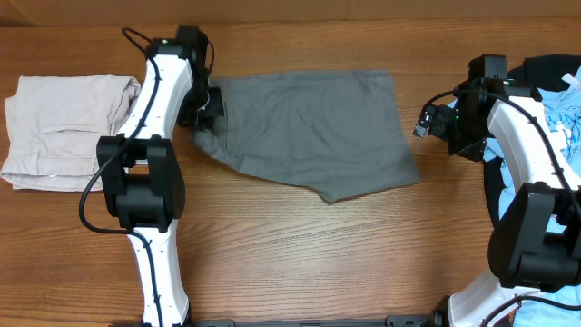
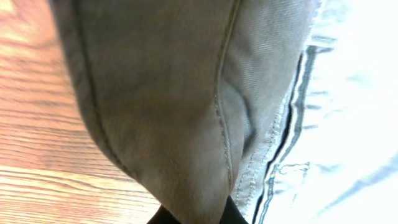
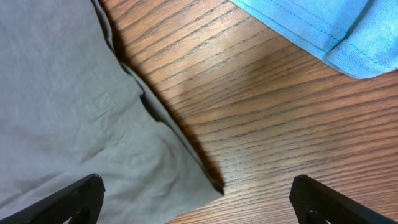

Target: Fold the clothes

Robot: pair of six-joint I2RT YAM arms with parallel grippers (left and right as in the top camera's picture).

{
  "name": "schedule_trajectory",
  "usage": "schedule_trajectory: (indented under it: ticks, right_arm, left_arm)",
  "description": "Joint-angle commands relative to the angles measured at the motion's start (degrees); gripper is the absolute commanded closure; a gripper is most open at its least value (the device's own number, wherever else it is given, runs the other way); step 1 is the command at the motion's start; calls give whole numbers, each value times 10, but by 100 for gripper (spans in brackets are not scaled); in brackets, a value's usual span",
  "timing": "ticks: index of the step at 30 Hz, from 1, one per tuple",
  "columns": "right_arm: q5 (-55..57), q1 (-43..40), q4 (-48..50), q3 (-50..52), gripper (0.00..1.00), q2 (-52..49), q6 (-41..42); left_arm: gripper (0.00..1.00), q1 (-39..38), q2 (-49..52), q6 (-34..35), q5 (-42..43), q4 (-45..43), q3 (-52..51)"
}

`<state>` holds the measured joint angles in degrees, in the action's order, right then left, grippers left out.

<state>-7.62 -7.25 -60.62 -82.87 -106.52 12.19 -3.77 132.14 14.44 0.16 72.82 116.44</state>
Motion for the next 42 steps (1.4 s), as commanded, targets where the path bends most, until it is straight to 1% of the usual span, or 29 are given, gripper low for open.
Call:
schedule_trajectory:
  ticks: [1,2,3,5,7,8,10,12,15,16,17,19,20,23,26,29,36,42]
  right_arm:
    - [-2,-1,17,-8,0,4,0]
    - [-18,-1,56,-8,9,4,0]
    - [-42,-1,61,-8,18,4,0]
    - [-105,0,56,-8,0,4,0]
    - [-197,1,42,-8,0,4,-32]
    - [-236,4,34,-7,0,2,-33]
    - [-282,15,38,2,0,1,-33]
    - [-299,32,56,15,0,1,-32]
    - [-301,75,97,39,0,1,30]
    - [-300,94,111,45,2,1,28]
    - [-300,107,122,49,10,1,29]
    - [-300,142,148,57,70,1,29]
    - [-299,163,159,58,96,1,31]
    - [-282,213,185,58,96,0,40]
    - [-187,257,193,58,96,0,116]
    - [-134,295,202,58,96,0,136]
    - [-112,352,244,58,96,-9,170]
    - [-116,377,276,58,96,-62,184]
  left_arm:
    - [95,-10,-32,-23,-12,19,47]
    - [95,-13,-33,-28,-12,29,58]
    - [95,-15,-33,-29,-12,35,65]
    - [95,-17,-33,-29,-9,49,83]
    - [94,-17,-33,-29,-1,61,101]
    - [94,-17,-33,-29,-2,65,107]
    - [94,-17,-33,-29,-2,71,117]
    - [94,-17,-33,-29,-2,75,124]
    - [94,-18,-33,-29,-2,79,130]
    - [94,-19,-33,-29,-2,80,130]
    - [93,-19,-33,-30,-2,80,130]
    - [93,-20,-33,-32,-2,81,130]
    - [93,-21,-33,-32,-2,81,130]
    - [93,-22,-33,-32,-2,84,130]
    - [93,-22,-33,-38,-2,90,130]
    - [93,-22,-33,-42,-4,97,130]
    - [94,-22,-33,-42,-5,97,130]
    - [94,-23,-33,-42,-5,97,130]
